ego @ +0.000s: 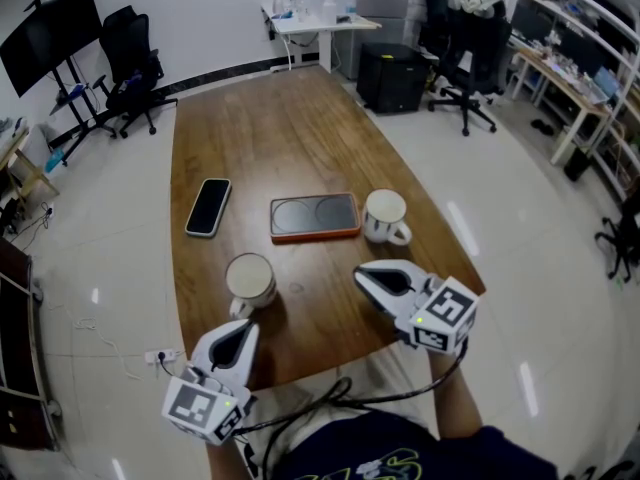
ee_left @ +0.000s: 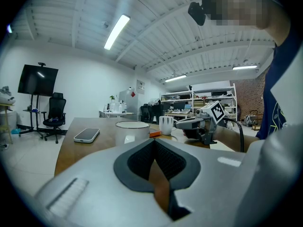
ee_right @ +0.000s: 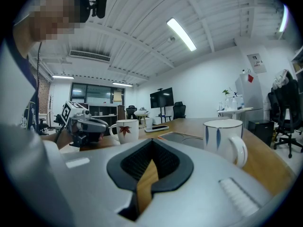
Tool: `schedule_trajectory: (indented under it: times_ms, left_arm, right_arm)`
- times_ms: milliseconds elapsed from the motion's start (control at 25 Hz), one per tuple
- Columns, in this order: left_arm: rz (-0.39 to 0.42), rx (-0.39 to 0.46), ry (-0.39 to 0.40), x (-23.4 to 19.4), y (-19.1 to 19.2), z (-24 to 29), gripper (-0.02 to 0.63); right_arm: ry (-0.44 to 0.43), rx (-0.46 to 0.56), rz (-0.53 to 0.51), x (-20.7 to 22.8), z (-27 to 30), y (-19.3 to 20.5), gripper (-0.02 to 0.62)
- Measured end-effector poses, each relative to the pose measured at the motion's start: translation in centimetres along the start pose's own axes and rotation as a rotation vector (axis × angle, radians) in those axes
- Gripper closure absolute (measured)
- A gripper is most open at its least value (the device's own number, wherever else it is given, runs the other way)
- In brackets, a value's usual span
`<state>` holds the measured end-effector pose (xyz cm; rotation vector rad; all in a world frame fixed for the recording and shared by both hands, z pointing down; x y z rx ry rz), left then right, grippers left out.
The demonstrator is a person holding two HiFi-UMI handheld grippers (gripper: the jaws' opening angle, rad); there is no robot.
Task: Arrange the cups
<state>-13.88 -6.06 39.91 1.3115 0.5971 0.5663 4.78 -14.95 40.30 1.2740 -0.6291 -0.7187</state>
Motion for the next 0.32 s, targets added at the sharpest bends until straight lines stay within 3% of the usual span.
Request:
schedule_trajectory:
  times_ms: [320]
  left_arm:
    - [-0.001,0.002,-0.002,0.06,-0.03,-0.01,0.604]
  right_arm:
    - [-0.005,0.003,-0.006,0.03,0.00,0.04,0.600]
Point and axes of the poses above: the fingertips, and each gripper's own axes: z forward along the fingers, x to its right, y out of its underside, the point moved 2 cm from there along -z, backward along the fingers, and after that the axes turned 9 degrees about y, right-handed, at the moved point
